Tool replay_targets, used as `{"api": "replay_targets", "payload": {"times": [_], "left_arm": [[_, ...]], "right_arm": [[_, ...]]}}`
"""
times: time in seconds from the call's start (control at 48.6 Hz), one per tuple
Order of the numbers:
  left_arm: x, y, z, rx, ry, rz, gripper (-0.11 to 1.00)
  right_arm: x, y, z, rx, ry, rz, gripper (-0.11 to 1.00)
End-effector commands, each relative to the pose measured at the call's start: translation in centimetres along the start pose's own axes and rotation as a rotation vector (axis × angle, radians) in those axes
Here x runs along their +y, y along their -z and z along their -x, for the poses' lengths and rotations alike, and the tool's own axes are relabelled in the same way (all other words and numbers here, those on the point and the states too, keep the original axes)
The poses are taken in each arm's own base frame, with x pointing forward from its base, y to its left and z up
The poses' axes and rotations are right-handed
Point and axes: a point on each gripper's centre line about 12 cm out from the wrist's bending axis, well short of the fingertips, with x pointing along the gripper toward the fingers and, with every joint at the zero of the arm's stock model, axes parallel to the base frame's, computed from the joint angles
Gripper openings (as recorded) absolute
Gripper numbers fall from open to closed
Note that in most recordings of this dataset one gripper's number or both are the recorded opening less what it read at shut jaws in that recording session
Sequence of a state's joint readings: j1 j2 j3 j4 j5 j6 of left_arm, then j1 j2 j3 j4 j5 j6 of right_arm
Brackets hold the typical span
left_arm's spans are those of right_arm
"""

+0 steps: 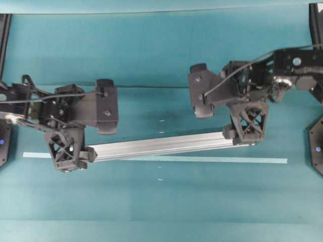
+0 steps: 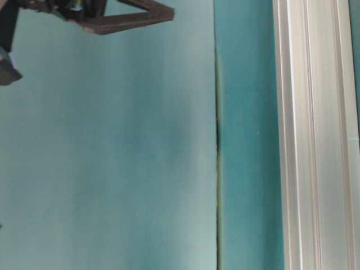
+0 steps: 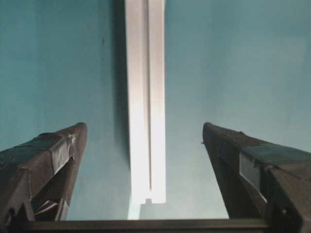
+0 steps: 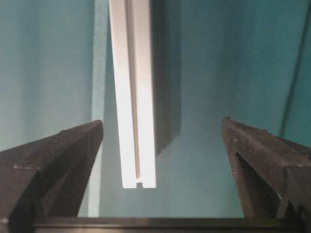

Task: Lift the metal rail with both hands.
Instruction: 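Lower both open grippers around the rail near each end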

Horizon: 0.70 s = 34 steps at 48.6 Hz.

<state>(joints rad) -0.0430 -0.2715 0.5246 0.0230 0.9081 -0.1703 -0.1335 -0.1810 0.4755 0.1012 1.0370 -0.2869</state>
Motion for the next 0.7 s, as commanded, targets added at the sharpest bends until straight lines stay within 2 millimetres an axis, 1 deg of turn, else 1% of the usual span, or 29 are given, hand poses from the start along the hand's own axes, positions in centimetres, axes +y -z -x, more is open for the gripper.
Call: {"api": "replay_targets", "payload": {"times": [0.0, 0.247, 0.432, 0.679], "left_arm": [[0.0, -0.4, -0.1, -0.020, -0.001, -0.002, 0.98], [-0.1, -0.6, -1.8, -0.025, 0.002, 0.014, 0.98], [0.1, 0.1, -3.5, -0.012, 0.001, 0.019, 0.98], [0.1, 0.7, -4.8, -0.012, 0.002, 0.034, 0.98]], "right_arm": [[0.6, 0.1, -0.7, -0.008, -0.002, 0.015, 1.00], [1.3, 0.9, -2.3, -0.005, -0.008, 0.023, 1.00], [1.4, 1.2, -3.6, -0.006, -0.005, 0.021, 1.00], [1.4, 1.8, -5.1, -0.003, -0.003, 0.020, 1.00]]}}
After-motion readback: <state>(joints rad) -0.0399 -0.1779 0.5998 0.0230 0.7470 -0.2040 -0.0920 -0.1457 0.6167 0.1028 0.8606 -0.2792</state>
